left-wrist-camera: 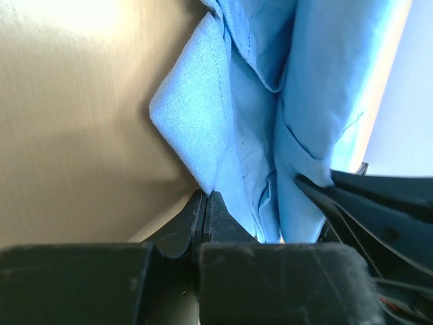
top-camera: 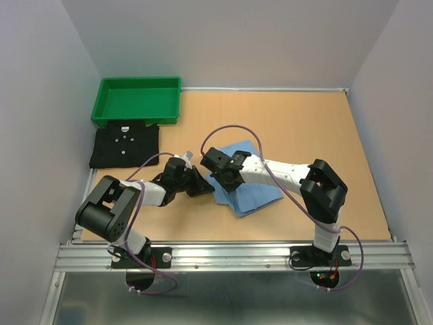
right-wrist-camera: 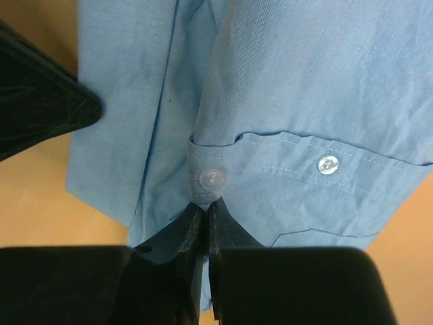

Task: Fold and stack the long sleeve shirts
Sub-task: Fold the shirt

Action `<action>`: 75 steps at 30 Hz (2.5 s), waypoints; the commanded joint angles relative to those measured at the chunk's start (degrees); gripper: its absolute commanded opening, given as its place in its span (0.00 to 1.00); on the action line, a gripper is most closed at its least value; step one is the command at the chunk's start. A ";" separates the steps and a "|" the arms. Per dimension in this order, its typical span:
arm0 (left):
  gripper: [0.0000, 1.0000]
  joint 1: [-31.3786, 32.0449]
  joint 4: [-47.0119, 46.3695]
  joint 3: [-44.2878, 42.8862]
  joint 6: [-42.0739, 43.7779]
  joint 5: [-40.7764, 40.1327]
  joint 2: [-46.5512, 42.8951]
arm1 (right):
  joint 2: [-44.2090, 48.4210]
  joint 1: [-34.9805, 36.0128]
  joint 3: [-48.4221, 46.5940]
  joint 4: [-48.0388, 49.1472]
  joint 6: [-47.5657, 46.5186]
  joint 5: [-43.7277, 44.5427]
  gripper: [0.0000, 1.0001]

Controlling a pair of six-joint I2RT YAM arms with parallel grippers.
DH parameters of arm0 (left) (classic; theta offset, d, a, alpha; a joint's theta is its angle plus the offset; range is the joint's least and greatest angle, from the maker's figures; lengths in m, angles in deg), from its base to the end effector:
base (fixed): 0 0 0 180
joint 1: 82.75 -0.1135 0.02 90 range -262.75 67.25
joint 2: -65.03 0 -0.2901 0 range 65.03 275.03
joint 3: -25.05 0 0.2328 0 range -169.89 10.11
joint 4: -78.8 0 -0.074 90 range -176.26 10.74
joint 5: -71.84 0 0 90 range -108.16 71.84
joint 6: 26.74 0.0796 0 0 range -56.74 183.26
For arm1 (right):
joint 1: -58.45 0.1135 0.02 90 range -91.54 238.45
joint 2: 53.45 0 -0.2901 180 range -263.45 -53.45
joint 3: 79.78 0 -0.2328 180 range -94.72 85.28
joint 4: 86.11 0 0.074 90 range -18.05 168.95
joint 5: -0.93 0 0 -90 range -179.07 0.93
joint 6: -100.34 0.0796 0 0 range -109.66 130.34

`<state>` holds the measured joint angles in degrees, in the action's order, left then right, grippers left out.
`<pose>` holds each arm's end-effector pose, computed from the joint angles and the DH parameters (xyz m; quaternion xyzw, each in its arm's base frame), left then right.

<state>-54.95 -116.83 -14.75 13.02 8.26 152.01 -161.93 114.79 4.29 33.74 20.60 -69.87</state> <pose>0.2371 -0.1651 0.1564 -0.0559 0.8551 -0.4542 0.2437 0.2344 0.3047 0.1956 -0.3584 0.9068 -0.0564 0.2145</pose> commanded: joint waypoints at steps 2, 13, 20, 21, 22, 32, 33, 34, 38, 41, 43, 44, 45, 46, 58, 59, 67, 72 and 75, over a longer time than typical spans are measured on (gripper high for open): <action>0.00 0.16 -1.60 0.43 -0.47 -1.10 0.12 | 4.07 0.53 -0.39 -1.10 -0.59 -3.03 0.06; 0.00 0.16 -1.60 -0.54 -0.21 -1.28 1.09 | 3.90 0.53 -2.33 -5.59 -2.53 -5.14 0.02; 0.00 0.16 -1.43 -0.98 -0.30 -1.10 1.09 | 1.18 0.44 -0.84 -2.17 -0.16 -3.74 0.06; 0.00 0.25 -1.34 -0.98 -0.30 -1.10 0.91 | 0.82 0.44 -1.27 -1.64 0.80 -2.69 0.05; 0.00 0.25 -1.25 -0.98 -0.21 -1.28 0.65 | 0.04 0.44 -1.80 -0.85 1.33 -2.33 0.01; 0.00 0.25 -0.90 -0.27 -0.21 -1.63 -0.32 | -0.41 0.44 -5.32 -0.40 4.15 1.28 0.01; 0.00 0.25 -0.90 -0.27 -0.21 -1.72 -0.41 | -0.50 0.35 -4.88 -0.32 4.41 1.28 0.01; 0.00 0.25 -0.90 -0.19 -0.21 -1.72 -0.41 | -0.58 0.44 -4.70 -0.40 4.59 1.28 0.01; 0.00 0.25 -0.81 -0.27 -0.12 -1.72 -0.41 | -0.94 0.44 -3.91 -0.23 5.56 0.05 0.03; 0.05 0.25 -0.20 -0.27 -0.30 -2.24 -1.28 | -0.68 0.44 -2.95 -0.23 6.08 -0.74 0.21; 0.26 0.25 1.82 -0.54 -0.30 -2.86 -2.42 | 0.11 0.44 -3.38 -0.32 6.52 -1.79 0.33; 0.34 0.25 2.87 -0.71 -0.12 -3.90 -3.30 | 1.16 0.44 -3.82 -0.40 6.79 -2.58 0.37; 0.48 0.25 5.58 -1.24 0.49 -4.70 -5.57 | 1.87 0.35 -5.13 -0.40 7.57 -3.90 0.44; 0.53 0.25 7.26 -1.59 1.01 -6.45 -6.90 | 2.57 0.18 -5.75 -0.32 7.93 -4.34 0.47; 0.70 -1.34 25.91 -12.04 5.85 -15.69 -21.94 | 17.87 -6.32 1.08 4.50 14.08 -10.31 0.55; 0.69 -1.34 25.91 -12.83 5.77 -15.43 -21.68 | 21.18 -7.54 4.84 5.91 14.52 -11.63 0.54; 0.51 2.53 19.94 -25.21 5.50 -10.59 -9.74 | 34.65 -12.74 24.02 24.36 20.23 -28.24 0.42; 0.34 3.94 16.60 -29.19 4.45 -9.37 0.01 | 37.56 -14.15 34.57 36.23 25.67 -36.67 0.38; 0.24 3.94 14.84 -29.63 4.18 -9.28 4.84 | 37.38 -14.24 40.02 42.12 27.35 -38.18 0.36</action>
<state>-50.87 -98.95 -42.77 17.28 -2.06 153.38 -125.80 100.87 39.24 63.40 43.88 -101.87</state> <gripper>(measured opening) 0.281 0.364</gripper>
